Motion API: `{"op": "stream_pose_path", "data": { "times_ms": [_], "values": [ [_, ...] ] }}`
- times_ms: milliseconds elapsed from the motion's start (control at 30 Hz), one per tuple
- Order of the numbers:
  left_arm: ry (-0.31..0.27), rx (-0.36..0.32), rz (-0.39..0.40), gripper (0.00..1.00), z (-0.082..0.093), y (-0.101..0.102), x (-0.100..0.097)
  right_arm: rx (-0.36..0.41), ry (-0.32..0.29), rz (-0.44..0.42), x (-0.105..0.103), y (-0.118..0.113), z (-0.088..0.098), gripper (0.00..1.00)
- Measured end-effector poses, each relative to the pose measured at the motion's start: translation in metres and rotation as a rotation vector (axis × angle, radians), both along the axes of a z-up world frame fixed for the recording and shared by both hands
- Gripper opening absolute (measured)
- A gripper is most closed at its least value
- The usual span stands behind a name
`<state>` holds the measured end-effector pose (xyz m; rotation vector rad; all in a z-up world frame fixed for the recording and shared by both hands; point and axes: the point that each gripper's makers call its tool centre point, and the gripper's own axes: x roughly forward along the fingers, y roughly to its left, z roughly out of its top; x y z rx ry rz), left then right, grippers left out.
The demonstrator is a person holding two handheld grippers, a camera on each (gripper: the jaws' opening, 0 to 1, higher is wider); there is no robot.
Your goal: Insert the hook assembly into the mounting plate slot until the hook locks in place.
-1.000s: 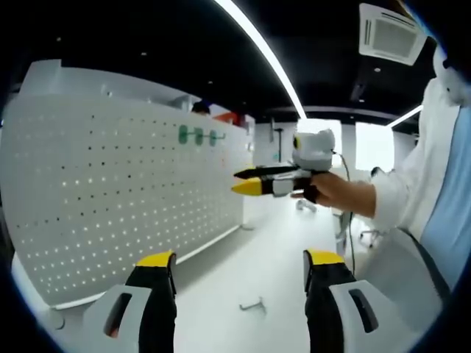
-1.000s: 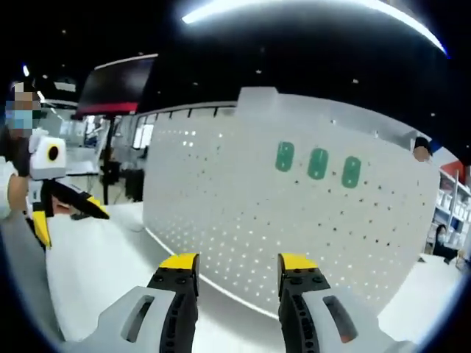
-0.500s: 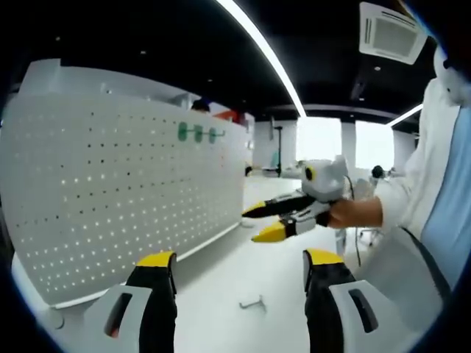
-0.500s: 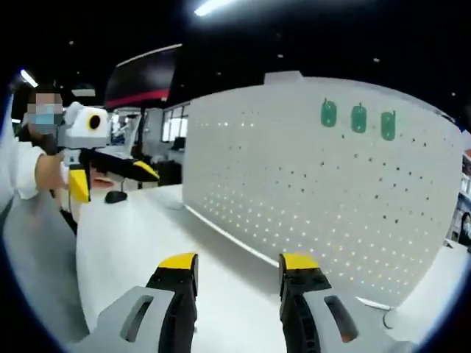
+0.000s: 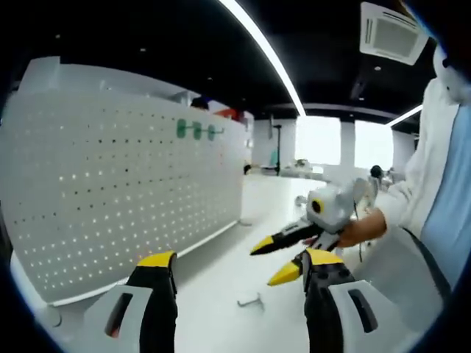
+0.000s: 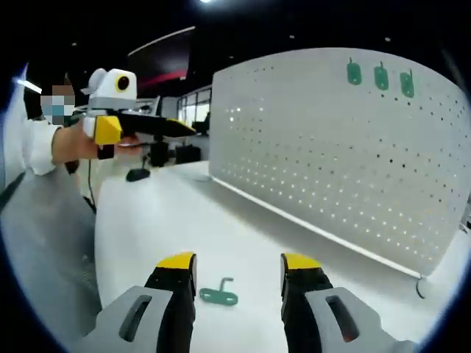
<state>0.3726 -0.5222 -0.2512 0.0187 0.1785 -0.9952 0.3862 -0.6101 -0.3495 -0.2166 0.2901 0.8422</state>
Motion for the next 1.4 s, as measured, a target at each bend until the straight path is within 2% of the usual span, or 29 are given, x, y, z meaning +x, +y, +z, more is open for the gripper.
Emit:
{"op": "stream_pose_path", "data": {
  "times_ms": [233,367,633,767,800,967,1400],
  "values": [
    [-0.003,-0.009,0.005,0.70,0.002,0.002,0.000,-0.012,0.031,-0.002,-0.005,0.004,-0.012,0.47],
    [-0.003,-0.007,0.003,0.70,0.002,0.002,0.000,-0.024,0.069,-0.014,-0.007,0.007,-0.025,0.49],
    [-0.004,-0.007,0.000,0.70,0.002,0.001,0.000,-0.058,0.106,-0.025,-0.010,0.010,-0.049,0.49],
    [-0.005,-0.007,0.000,0.70,0.003,0.001,0.000,-0.075,0.098,-0.020,-0.012,0.012,-0.055,0.49],
    [-0.005,-0.008,0.000,0.70,0.003,0.001,0.000,-0.087,0.076,-0.017,-0.011,0.011,-0.055,0.49],
    [-0.006,-0.006,-0.001,0.69,0.003,0.001,0.000,-0.074,0.063,-0.026,-0.005,0.009,-0.058,0.48],
    [0.001,0.002,-0.002,0.69,0.000,-0.001,-0.001,-0.083,0.058,-0.006,-0.006,0.013,-0.067,0.40]
  ]
}}
